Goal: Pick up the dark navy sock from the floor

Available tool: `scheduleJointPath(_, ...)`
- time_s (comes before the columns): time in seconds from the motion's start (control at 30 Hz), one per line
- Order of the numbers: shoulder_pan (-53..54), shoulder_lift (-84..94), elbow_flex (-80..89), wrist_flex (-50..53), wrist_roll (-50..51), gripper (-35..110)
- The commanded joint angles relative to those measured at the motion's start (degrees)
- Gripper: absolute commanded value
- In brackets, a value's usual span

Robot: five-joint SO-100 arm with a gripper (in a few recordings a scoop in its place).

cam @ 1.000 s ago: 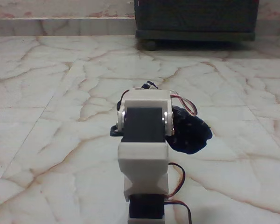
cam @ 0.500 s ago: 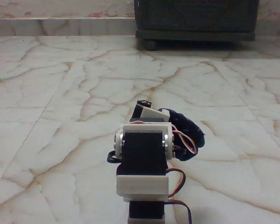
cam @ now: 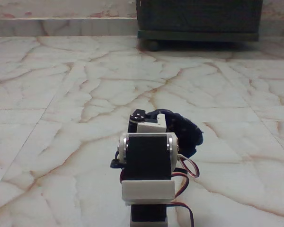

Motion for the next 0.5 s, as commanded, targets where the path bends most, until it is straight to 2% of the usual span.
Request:
scheduleJointPath(0.0, -0.26, 2.2, -0.09, -1.41, -1.67, 0)
scheduleJointPath(0.2, 0.62, 2.37, -0.09, -3.69, -10.11, 0)
scheduleJointPath(0.47, 1.67, 1.76, -0.18, -2.55, -10.02, 0)
